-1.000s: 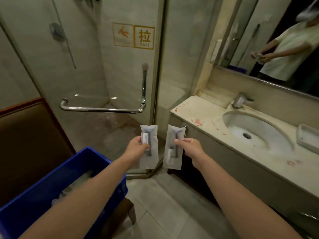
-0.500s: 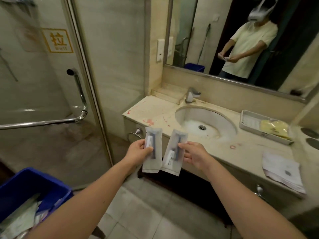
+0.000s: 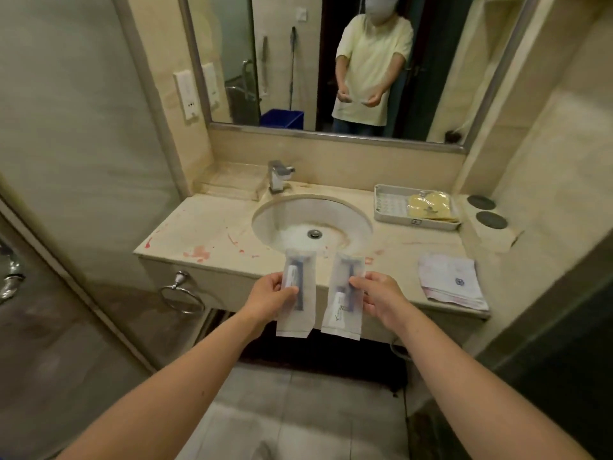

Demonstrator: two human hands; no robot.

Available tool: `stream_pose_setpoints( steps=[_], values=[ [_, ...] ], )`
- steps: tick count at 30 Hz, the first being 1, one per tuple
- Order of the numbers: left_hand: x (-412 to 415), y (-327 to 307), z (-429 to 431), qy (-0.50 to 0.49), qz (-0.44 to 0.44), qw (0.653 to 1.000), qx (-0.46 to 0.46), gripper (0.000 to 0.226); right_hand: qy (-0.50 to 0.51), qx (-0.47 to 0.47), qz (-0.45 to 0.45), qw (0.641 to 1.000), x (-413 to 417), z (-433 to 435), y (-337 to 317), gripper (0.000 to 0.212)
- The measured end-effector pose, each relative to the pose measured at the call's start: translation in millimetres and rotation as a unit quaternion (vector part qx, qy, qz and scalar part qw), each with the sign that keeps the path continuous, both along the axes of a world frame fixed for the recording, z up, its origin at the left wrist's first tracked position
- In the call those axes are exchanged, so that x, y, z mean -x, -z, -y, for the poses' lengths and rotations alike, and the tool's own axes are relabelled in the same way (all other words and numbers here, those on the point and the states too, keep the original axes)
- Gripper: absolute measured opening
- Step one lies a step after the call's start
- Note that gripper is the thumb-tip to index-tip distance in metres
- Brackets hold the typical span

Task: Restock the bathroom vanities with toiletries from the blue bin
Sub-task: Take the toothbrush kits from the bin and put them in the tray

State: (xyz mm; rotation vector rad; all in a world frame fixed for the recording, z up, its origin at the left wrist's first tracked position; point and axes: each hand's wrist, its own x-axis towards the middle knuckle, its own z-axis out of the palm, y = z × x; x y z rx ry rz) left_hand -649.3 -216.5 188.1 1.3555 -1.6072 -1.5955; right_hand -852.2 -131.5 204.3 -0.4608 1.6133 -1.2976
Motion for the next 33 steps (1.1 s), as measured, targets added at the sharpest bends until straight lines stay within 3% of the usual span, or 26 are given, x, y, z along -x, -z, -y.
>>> stream_pose_setpoints(
  steps=[8, 14, 21, 25, 33],
  values=[
    [79.6, -1.0, 46.5, 0.094, 0.002, 0.995, 0.021, 0.014, 0.091, -0.011, -0.005, 0.996, 55.9, 14.8, 1.9, 0.012],
    [131.1, -5.7, 105.1, 0.148, -0.039, 0.988, -0.033, 0.017, 0.147, -0.013, -0.032, 0.989, 93.8, 51.9, -2.5, 0.011],
    [174.6, -8.2, 156.3, 0.227, -0.03, 0.973, -0.028, 0.021, 0.2, -0.009, -0.032, 0.979, 121.8, 87.2, -0.3, 0.011],
    [199.3, -6.9, 177.9, 0.221, -0.037, 0.974, -0.034, 0.019, 0.223, -0.025, -0.036, 0.974, 142.3, 107.2, 3.5, 0.009],
    [266.1, 1.3, 214.3, 0.198, -0.036, 0.978, -0.05, 0.021, 0.223, -0.036, -0.035, 0.973, 208.1, 147.0, 11.4, 0.026]
  ],
)
